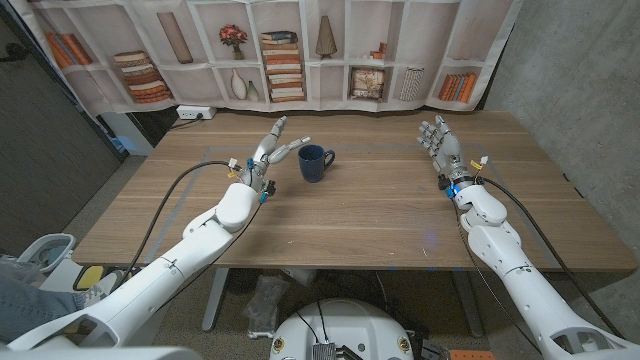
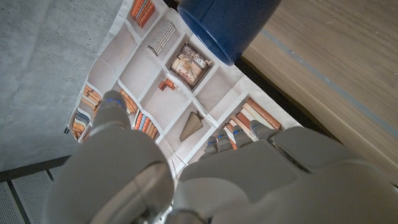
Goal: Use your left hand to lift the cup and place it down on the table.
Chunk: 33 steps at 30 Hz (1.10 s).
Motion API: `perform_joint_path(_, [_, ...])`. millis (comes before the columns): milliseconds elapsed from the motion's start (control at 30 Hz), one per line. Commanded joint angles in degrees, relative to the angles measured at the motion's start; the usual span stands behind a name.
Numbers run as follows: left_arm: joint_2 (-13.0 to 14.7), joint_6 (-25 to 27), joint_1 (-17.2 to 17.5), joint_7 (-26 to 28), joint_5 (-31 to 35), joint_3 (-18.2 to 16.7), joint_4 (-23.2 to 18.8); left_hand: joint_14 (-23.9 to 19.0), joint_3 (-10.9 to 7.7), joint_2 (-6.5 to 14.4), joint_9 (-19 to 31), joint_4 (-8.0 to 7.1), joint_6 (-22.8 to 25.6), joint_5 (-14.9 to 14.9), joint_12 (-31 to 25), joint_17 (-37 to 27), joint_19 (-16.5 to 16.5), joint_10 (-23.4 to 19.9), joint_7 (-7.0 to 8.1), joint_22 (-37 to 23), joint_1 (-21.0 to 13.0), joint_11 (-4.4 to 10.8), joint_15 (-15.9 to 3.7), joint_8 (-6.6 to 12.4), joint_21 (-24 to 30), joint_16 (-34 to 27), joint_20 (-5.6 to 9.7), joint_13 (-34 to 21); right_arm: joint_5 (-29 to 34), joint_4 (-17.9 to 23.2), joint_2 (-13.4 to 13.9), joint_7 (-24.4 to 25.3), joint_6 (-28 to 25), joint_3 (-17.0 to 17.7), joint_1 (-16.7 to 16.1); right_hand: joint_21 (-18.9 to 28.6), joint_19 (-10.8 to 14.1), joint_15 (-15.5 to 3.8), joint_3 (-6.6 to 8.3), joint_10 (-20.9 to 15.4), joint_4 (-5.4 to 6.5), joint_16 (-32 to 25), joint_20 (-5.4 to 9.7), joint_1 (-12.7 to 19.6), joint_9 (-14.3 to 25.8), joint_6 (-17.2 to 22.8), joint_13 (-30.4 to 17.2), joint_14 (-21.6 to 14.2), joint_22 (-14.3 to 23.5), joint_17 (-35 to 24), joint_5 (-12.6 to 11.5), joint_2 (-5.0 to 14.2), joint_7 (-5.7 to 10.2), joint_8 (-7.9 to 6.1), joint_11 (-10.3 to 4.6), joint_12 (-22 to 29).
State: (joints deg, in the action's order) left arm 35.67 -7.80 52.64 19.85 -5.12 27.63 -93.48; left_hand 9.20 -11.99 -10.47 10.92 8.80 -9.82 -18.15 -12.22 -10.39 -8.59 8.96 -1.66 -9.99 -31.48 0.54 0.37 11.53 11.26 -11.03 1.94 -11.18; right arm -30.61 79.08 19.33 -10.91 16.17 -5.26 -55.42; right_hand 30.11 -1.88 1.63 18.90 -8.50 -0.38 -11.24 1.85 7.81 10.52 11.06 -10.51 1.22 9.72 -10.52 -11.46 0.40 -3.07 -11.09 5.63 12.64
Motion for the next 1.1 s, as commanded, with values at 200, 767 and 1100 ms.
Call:
perform_joint_path(200, [-0.58, 4.95, -1.18, 2.99, 4.62, 2.01, -1.69, -0.43, 1.13, 0.25, 0.06, 0.03, 0.07, -0.42, -0.79, -0.04, 0.65, -1.27, 0.81, -0.27, -1.02, 2.20, -1.36, 0.84, 0.47, -0.27, 2.28, -0.06, -0.85, -0.25, 0.08, -0.89, 0.74, 0.56, -0.19, -0.38, 0.28, 0.32, -0.14, -0.54, -0.41, -0.27, 2.35, 0.46, 0.27, 0.78, -0.20, -0.42, 0.28, -0.29, 0.19, -0.04, -0.02, -0.28, -0.10, 0.13])
perform_joint_path(767, [-1.01, 7.17, -1.76, 3.56, 5.93, 3.32, -0.85, 0.05, 1.87, 0.40, 0.06, -0.02, -0.09, -0.62, -0.57, -0.03, 0.31, -1.04, 1.46, -0.30, -1.44, 1.96, -1.33, 0.61, 0.27, 0.09, 1.23, -0.06, -1.14, -1.12, -0.45, -1.26, 0.90, 0.52, 0.21, -0.78, 0.46, 0.34, -0.38, -0.70, -0.55, -0.33, 2.24, 0.41, 0.28, 0.84, -0.20, -0.65, 0.30, -0.35, 0.23, 0.04, 0.09, -0.27, -0.04, 0.15])
perform_joint_path(1100, [-1.45, 7.72, -1.99, 3.70, 5.80, 3.97, 0.44, 1.19, 2.60, 0.53, 0.07, -0.13, -0.91, -0.80, 0.10, -0.04, -0.40, 0.44, 1.62, -0.33, -1.74, 1.29, -0.82, 0.17, 0.01, 0.52, 0.75, -0.04, -0.95, -1.52, -0.64, -1.49, 0.97, 0.44, 0.39, -0.99, 0.47, 0.28, -0.47, -0.81, -0.61, -0.34, 2.16, 0.39, 0.28, 0.85, -0.21, -0.73, 0.31, -0.37, 0.25, 0.12, 0.07, -0.25, -0.14, 0.17])
